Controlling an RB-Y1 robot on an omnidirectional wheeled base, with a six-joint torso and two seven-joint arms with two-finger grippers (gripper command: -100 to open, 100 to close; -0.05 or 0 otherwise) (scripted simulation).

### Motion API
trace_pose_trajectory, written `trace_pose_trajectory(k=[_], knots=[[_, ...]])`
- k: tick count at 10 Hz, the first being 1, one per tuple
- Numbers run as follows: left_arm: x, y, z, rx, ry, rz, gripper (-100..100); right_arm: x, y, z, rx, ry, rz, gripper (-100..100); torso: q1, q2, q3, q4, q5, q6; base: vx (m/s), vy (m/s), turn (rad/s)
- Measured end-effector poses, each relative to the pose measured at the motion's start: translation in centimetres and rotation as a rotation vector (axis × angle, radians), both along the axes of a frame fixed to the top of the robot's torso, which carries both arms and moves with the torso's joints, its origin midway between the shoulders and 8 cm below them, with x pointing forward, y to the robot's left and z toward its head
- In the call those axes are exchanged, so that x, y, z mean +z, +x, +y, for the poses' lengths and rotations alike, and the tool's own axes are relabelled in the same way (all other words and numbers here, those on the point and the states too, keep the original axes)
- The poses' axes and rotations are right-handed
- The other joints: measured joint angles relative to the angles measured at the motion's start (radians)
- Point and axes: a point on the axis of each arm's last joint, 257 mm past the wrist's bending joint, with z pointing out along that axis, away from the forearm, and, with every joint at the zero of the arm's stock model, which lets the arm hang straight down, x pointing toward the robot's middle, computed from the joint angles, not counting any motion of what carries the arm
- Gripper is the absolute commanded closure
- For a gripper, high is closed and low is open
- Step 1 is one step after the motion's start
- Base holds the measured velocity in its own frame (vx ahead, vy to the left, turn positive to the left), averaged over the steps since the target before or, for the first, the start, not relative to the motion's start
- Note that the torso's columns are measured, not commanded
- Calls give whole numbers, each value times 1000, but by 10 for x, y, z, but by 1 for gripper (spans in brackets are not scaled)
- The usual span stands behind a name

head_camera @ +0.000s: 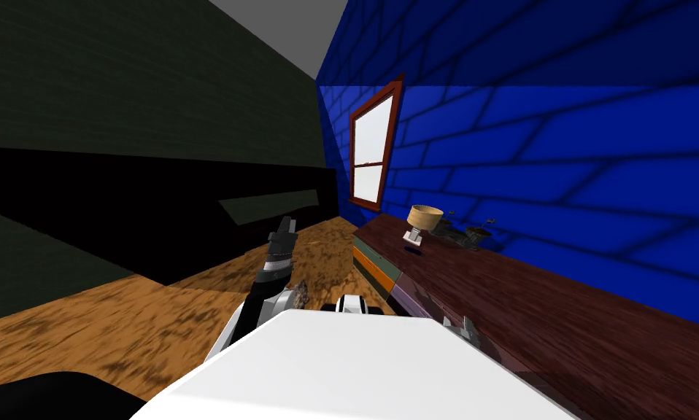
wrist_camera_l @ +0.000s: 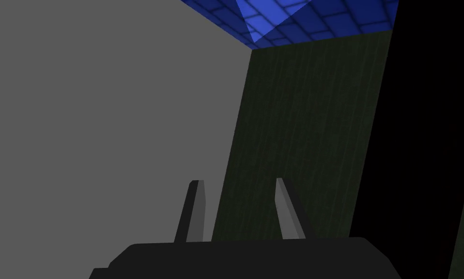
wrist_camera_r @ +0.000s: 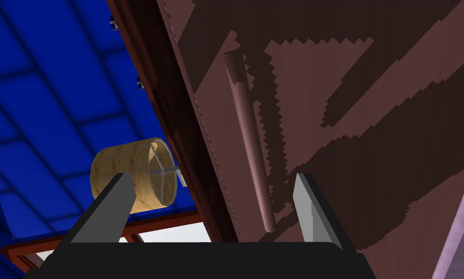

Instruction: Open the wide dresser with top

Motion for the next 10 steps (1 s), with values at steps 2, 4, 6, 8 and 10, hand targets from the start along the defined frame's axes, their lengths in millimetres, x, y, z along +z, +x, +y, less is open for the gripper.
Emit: trace_pose_trajectory(k=[2, 4, 6, 8, 10], knots=[[0, 0, 0, 0, 0, 0, 0, 1, -7, -11, -54, -2, -2, -100, -1, -6, -4, -2, 0, 0, -105, -25, 312], [0, 0, 0, 0, 0, 0, 0, 2, -13, -21, -108, -5, -4, -100, -1, -7, -4, -2, 0, 0, -96, -20, 286], [0, 0, 0, 0, 0, 0, 0, 4, -20, -32, -163, -5, -7, -100, -1, -4, -3, -1, 0, 0, -103, -21, 304], [0, 0, 0, 0, 0, 0, 0, 2, -28, -40, -210, 2, -9, -100, -1, -8, -5, -2, 0, 1, -53, -10, 142], [0, 0, 0, 0, 0, 0, 0, 2, -37, -48, -262, 4, -9, -100, -1, -5, -3, -1, 0, 1, -93, -11, 324]])
